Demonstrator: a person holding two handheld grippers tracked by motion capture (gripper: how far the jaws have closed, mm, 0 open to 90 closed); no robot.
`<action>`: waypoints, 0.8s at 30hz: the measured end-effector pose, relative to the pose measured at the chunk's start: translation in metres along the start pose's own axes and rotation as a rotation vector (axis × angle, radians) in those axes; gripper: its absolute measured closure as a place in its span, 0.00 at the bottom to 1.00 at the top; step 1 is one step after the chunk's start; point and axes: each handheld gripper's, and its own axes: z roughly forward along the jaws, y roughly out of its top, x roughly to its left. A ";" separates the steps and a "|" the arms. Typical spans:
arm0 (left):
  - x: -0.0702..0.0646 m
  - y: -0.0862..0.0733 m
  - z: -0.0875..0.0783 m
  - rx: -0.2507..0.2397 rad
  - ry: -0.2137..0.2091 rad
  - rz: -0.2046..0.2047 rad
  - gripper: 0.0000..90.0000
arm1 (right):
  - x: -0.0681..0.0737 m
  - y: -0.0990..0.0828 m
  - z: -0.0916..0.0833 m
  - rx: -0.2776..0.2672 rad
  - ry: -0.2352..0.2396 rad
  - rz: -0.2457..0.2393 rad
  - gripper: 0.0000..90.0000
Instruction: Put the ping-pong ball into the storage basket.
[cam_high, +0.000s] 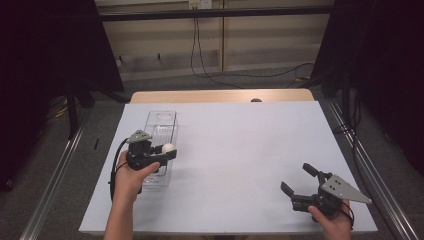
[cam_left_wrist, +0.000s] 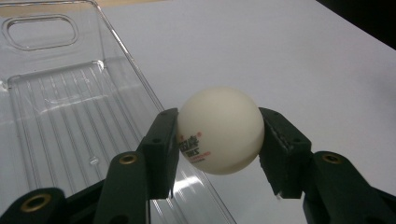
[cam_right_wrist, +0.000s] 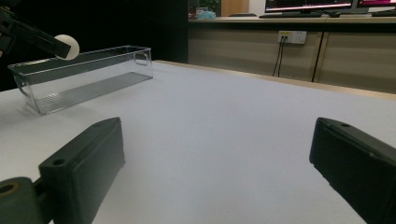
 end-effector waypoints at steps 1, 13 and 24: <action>0.000 0.000 0.000 -0.004 -0.005 -0.003 0.57 | 0.000 0.000 0.000 0.001 0.000 0.000 0.03; 0.002 -0.001 -0.001 -0.006 0.008 -0.006 0.57 | 0.000 0.000 0.000 0.000 0.002 -0.001 0.03; 0.007 -0.002 -0.003 -0.015 0.015 -0.013 0.57 | 0.000 0.000 0.000 0.000 0.003 0.000 0.03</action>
